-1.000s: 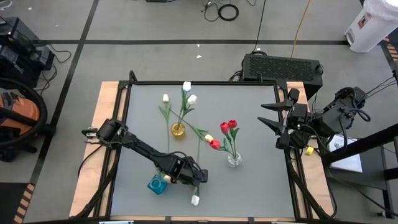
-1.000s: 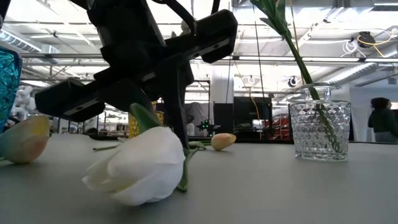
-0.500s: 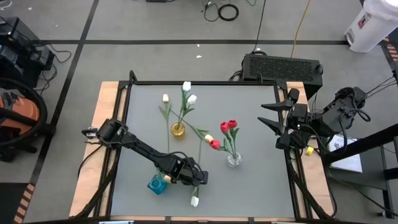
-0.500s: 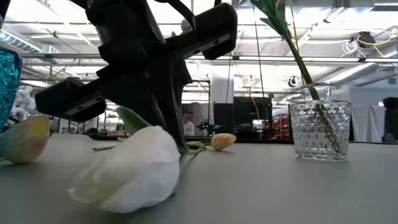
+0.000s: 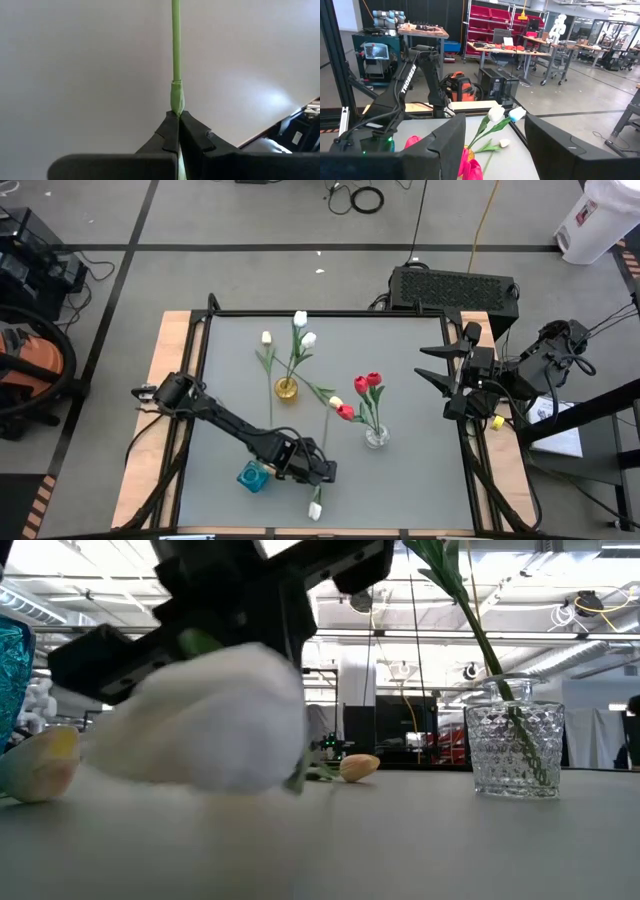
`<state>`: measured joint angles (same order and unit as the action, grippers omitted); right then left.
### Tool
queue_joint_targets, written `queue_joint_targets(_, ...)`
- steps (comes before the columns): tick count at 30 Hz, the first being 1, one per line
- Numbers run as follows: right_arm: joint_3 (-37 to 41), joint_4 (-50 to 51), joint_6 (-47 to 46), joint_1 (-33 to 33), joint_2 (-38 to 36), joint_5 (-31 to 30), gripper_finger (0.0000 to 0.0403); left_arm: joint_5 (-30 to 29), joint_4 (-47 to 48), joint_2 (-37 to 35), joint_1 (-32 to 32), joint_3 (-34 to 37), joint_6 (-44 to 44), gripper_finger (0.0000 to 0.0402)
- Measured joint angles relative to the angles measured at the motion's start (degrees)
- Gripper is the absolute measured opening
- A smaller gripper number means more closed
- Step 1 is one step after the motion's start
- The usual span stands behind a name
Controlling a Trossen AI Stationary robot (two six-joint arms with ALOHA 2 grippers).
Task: Sort flowers into vase by color
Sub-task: Put the white tulip into the yellow vase
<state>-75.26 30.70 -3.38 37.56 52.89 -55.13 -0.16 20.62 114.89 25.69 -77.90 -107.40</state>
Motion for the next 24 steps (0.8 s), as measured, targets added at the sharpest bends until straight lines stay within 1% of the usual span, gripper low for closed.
queue_joint_targets(3,0.01,0.01,0.01,0.00,0.00,0.00,0.0196,0.00,0.39,0.00,-0.02,-1.11,0.24,0.0004)
queue_joint_targets(5,0.00,0.01,0.00,0.00,0.00,0.00,0.0196,0.02,2.32,0.00,0.05,-2.57,0.24,0.0004)
queue_joint_targets(11,0.02,1.17,0.04,0.00,-0.01,0.00,0.0196,0.02,15.91,0.00,0.74,-7.49,-0.09,0.0004)
queue_joint_targets(15,0.02,2.67,0.05,0.00,-0.01,0.00,0.0196,-0.15,20.02,-0.62,1.52,-9.89,0.97,0.0004)
queue_joint_targets(19,0.02,2.86,0.03,0.00,0.01,0.00,0.0196,-2.01,23.42,-2.09,2.48,-12.82,1.37,0.0004)
queue_joint_targets(24,0.02,2.94,0.83,0.00,0.01,0.00,0.0196,-6.22,29.94,-4.85,4.21,-15.70,1.46,0.0004)
